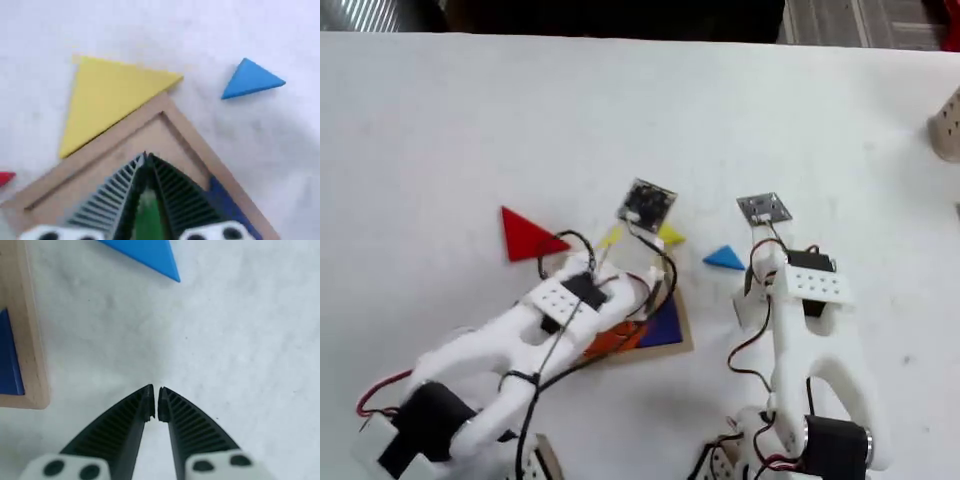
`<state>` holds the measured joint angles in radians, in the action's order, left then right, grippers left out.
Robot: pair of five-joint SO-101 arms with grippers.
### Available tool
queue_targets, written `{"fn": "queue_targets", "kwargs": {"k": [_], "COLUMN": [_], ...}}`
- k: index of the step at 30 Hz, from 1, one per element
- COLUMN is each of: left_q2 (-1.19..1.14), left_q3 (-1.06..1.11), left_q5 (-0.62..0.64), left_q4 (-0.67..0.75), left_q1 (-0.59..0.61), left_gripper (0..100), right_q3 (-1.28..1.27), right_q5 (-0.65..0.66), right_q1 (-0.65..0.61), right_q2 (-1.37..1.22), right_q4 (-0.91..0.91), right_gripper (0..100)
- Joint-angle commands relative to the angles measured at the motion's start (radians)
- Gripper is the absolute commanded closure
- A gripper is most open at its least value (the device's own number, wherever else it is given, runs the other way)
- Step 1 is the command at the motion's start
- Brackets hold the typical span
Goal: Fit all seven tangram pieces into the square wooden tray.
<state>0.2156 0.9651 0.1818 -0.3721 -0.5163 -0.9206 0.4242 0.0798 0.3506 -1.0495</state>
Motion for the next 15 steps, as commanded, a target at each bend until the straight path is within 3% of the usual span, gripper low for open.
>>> {"fn": "queue_targets", "kwargs": {"k": [1, 6, 15], "left_q2": [0.067, 0.088, -0.087], "left_q3": [0.002, 0.003, -0.037], "left_q5": [0.002, 0.000, 0.000], "left_q4": [-0.098, -0.224, -0.129], "left_q1": [0.093, 0.131, 0.008], "left_gripper": [98, 98, 98], "right_q3": [0.003, 0.003, 0.003], "right_q5": [0.014, 0.014, 0.014], "right_q1": [-0.004, -0.008, -0.005], "right_q2": [0.001, -0.001, -0.001], "right_q4": [0.008, 0.008, 0.008], "right_gripper": [98.1, 98.1, 98.1]}}
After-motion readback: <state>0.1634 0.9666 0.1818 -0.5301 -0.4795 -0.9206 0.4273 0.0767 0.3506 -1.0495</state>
